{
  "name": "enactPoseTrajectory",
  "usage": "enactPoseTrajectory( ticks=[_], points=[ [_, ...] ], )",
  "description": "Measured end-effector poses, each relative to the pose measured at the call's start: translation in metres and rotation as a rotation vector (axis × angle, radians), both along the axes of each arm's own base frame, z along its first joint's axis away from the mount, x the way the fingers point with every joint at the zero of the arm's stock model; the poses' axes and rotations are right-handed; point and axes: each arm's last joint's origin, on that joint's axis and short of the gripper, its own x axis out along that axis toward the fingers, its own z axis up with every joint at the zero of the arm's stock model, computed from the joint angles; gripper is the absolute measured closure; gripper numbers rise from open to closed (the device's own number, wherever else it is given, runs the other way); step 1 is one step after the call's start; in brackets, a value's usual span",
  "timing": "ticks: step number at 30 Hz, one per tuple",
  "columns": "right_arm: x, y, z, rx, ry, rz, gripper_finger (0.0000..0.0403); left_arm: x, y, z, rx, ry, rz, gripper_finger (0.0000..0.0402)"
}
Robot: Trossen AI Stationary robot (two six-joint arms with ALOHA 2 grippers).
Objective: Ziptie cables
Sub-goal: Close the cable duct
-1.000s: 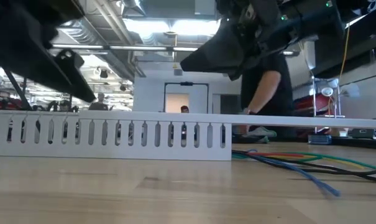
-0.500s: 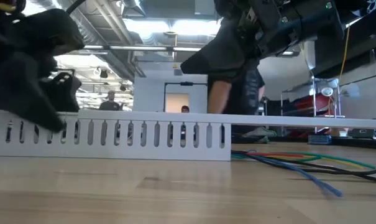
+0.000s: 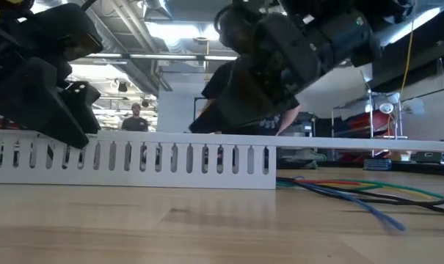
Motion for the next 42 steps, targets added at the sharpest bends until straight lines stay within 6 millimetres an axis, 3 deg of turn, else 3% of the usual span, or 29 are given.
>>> enactPoseTrajectory(
  ticks=[6,19,26,30,37,42],
  points=[
    [0.015,0.004,-0.008,0.006,0.010,-0.015,0.0398,0.000,-0.001,0.000,0.014,-0.006,-0.018,0.0196],
    [0.070,0.000,-0.018,0.004,0.003,-0.018,0.0398,0.000,0.000,0.000,0.013,-0.004,-0.018,0.0175],
    [0.066,-0.001,-0.007,-0.075,0.016,-0.006,0.0398,0.013,0.011,-0.001,-0.044,0.030,-0.025,0.0133],
    [0.057,-0.004,0.010,-0.100,0.063,0.003,0.0398,0.016,0.011,0.017,-0.056,0.044,-0.036,0.0122],
    [0.036,-0.006,0.054,-0.110,0.102,0.028,0.0398,-0.004,0.006,0.042,0.010,0.060,-0.051,0.0121],
    [0.023,-0.005,0.042,-0.062,0.137,0.023,0.0398,-0.018,-0.001,0.044,0.091,0.003,-0.043,0.0121]
  ],
)
